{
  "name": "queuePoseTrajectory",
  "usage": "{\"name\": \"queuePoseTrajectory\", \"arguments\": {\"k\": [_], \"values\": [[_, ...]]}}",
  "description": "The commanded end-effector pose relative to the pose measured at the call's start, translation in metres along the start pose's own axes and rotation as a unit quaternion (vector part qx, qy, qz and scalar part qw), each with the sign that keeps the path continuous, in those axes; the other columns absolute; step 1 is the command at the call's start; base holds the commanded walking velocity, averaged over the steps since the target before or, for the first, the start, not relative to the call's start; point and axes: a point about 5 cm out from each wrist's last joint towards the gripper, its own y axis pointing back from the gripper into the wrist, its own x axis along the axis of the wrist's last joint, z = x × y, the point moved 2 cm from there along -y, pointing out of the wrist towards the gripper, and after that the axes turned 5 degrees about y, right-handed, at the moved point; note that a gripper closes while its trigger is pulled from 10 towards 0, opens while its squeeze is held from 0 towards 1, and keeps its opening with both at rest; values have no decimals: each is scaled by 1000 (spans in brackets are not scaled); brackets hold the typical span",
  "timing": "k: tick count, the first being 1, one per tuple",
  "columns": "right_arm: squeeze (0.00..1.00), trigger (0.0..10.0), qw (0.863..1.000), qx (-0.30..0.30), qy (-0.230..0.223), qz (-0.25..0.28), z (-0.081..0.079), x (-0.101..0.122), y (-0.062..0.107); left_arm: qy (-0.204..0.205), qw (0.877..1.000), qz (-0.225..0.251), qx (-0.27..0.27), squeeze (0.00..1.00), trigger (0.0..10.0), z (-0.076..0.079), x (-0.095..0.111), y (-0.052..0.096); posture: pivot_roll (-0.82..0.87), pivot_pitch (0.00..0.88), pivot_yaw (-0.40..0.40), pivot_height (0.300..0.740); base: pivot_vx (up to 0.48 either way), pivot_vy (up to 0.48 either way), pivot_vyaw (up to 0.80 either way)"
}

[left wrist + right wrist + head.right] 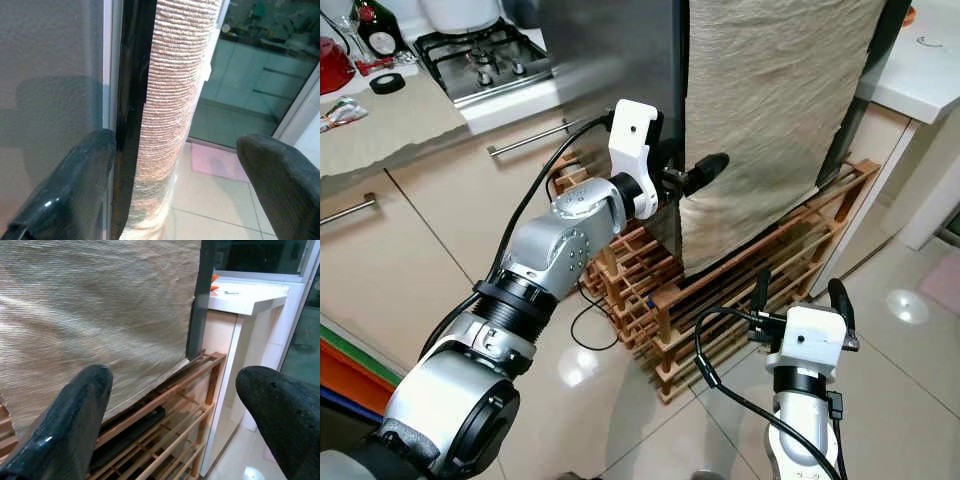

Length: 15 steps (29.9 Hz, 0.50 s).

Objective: Restocking fridge

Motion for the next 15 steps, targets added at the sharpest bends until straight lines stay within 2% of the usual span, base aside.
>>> {"name": "queuePoseTrajectory", "arguments": {"k": [1,6,9,10,11,12,15], "values": [[0,10000,1000,5,0,-3,-4,0,0,38,997,-7,-72,0,10000,45,-14,-10,-208,51,126,740,0,0,0],[0,10000,1000,4,-1,-4,-5,-1,0,44,996,-12,-80,0,10000,53,-16,-13,-209,52,131,740,0,0,0],[0,10000,1000,4,-2,-4,-5,-1,0,69,993,-17,-95,0,10000,59,-16,-16,-208,50,135,740,0,0,0],[0,10000,1000,3,-4,-6,-6,-1,-1,104,986,-23,-131,0,10000,71,-14,-17,-208,49,136,740,0,0,0],[0,10000,1000,2,-5,-8,-6,-2,-1,116,981,-23,-152,0,10000,76,-13,-17,-208,50,138,740,0,0,0],[0,10000,1000,2,-5,-8,-6,-2,-1,116,981,-23,-152,0,10000,76,-13,-17,-208,50,138,740,0,0,0],[0,10000,1000,1,-7,-11,-6,-3,-2,120,970,-24,-208,0,10000,89,-9,-13,-208,48,140,740,0,0,0]]}}
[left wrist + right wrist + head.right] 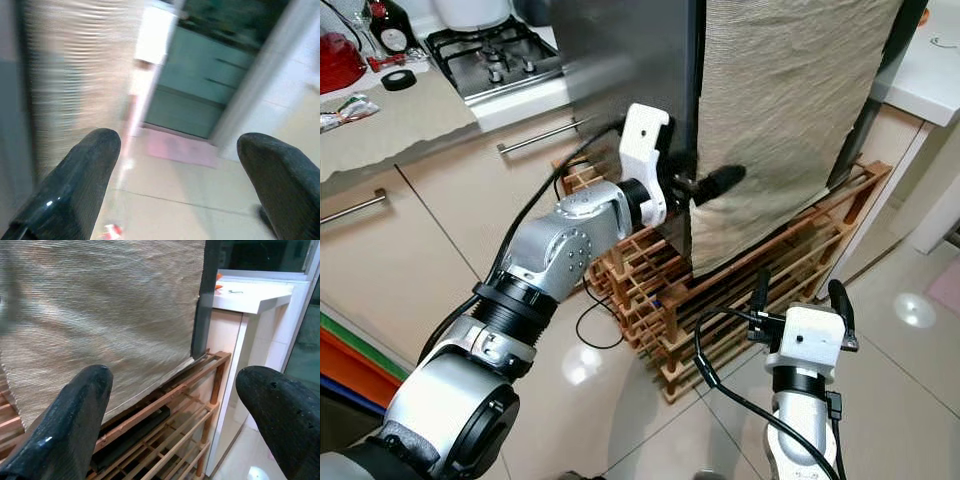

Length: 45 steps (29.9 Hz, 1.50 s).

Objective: Restocking fridge

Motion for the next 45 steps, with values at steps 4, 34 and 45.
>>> {"name": "queuePoseTrajectory", "arguments": {"k": [4,34,45], "values": [[0,10000,1000,1,-5,-14,-3,-5,1,41,988,9,-146,0,10000,68,-9,-26,-208,50,141,740,0,0,0],[0,10000,999,-28,-34,-13,3,-8,-10,-160,883,51,438,0,10000,-113,-76,214,-100,15,94,740,0,0,0],[0,10000,1000,-15,-25,-10,2,-9,-12,-159,894,112,404,0,10000,-98,-46,179,-96,6,96,740,0,-384,432]]}}
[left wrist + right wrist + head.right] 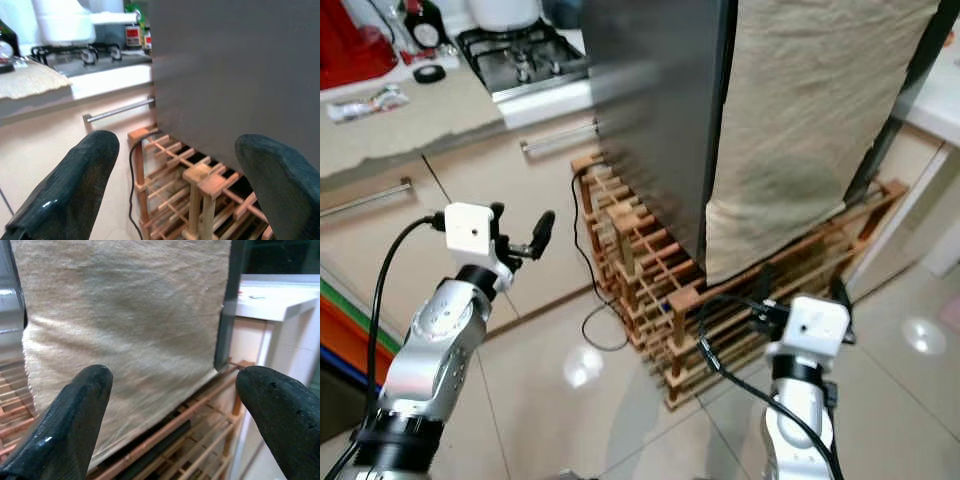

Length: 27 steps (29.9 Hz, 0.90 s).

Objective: Restocking fridge

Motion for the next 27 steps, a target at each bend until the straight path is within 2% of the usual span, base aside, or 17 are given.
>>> {"name": "queuePoseTrajectory", "arguments": {"k": [1,5,11,13,16,20,22,23,24,26,27], "values": [[0,10000,1000,0,2,2,0,0,-2,4,1000,-7,-6,0,10000,4,-2,-1,-105,8,98,740,0,-480,644],[0,10000,1000,10,4,0,-2,0,-1,6,1000,-9,-11,0,10000,6,-2,-4,-113,8,100,740,0,-480,609],[0,10000,1000,7,9,-3,1,-2,-2,27,999,-13,-32,0,10000,18,-1,-15,-123,12,106,740,0,-405,0],[0,10000,1000,10,11,-1,0,-1,-1,22,997,-25,-63,0,10000,25,-1,-25,-127,16,108,740,0,0,0],[0,10000,1000,11,11,0,-1,-1,-1,16,996,-22,-85,0,10000,31,1,-30,-127,16,108,740,0,0,0],[0,10000,1000,12,10,1,-3,-1,1,27,992,-16,-124,0,10000,42,15,-52,-137,29,116,740,0,0,0],[0,10000,1000,13,10,2,-5,0,2,45,985,-10,-166,0,10000,57,28,-63,-149,30,122,740,0,0,0],[0,10000,1000,13,10,2,-5,0,2,45,985,-10,-166,0,10000,57,28,-63,-149,30,122,740,0,0,0],[0,10000,1000,13,11,4,-5,1,2,62,978,-12,-198,0,10000,67,33,-65,-151,30,123,740,0,0,0],[0,10000,1000,13,11,5,-5,1,2,71,975,-13,-212,0,10000,71,34,-65,-158,32,123,740,0,0,0],[0,10000,1000,12,12,5,-5,1,2,87,967,-22,-239,0,10000,78,35,-67,-158,32,123,740,0,0,0]]}}
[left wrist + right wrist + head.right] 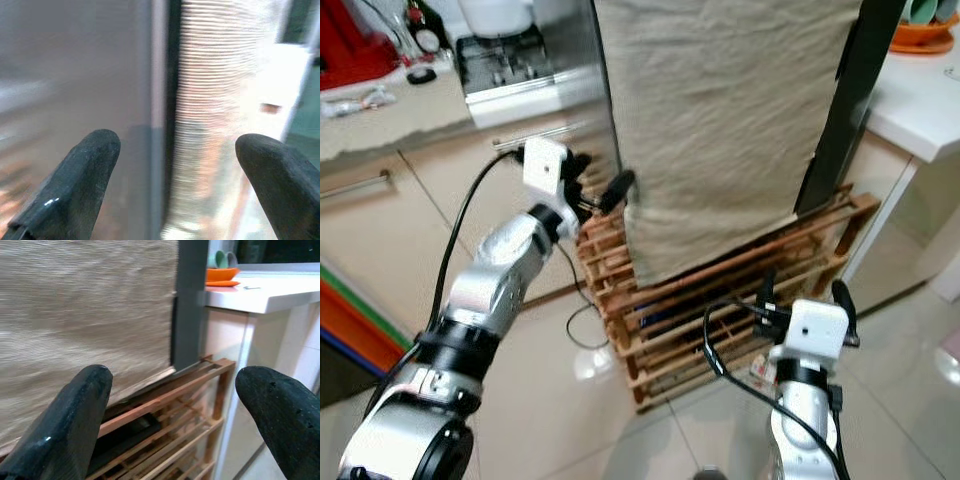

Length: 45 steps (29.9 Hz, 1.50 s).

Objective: Restocking fridge

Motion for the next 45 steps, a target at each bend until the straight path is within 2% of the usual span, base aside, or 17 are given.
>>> {"name": "queuePoseTrajectory", "arguments": {"k": [1,6,11,14,15,18,23,28,32,38,45], "values": [[0,10000,1000,3,-2,15,-3,7,-1,18,1000,-12,-12,0,10000,-3,-1,-2,-163,35,120,740,0,0,0],[0,10000,1000,4,2,15,0,8,0,22,1000,-15,-2,0,10000,-5,-4,-9,-168,48,116,740,0,0,0],[0,10000,1000,5,3,13,0,8,3,24,999,-19,33,0,10000,-15,-6,-10,-172,62,117,740,0,0,0],[0,10000,1000,7,3,11,-1,8,5,35,999,-20,29,0,10000,-15,-7,-11,-175,64,116,740,0,0,0],[0,10000,1000,8,3,11,-1,8,5,50,998,-17,16,0,10000,-12,-6,-12,-176,67,116,740,0,0,0],[0,10000,1000,8,2,10,-1,8,6,51,999,-9,-13,0,10000,-5,-4,-14,-177,71,117,740,0,0,0],[0,10000,1000,9,1,10,-1,9,6,44,999,-11,-17,0,10000,-2,-6,-16,-178,73,119,740,0,0,0],[0,10000,1000,9,0,9,0,8,7,72,993,-15,-96,0,10000,20,0,-18,-179,71,122,740,0,0,0],[0,10000,1000,9,1,8,1,8,7,71,988,-16,-137,0,10000,31,4,-15,-179,68,123,740,0,0,0],[0,10000,1000,10,2,7,0,7,6,66,989,-18,-134,0,10000,31,1,-15,-176,67,120,740,0,0,0],[0,10000,1000,12,2,8,0,7,4,70,990,-31,-120,0,10000,33,-7,-22,-177,63,115,740,0,0,0]]}}
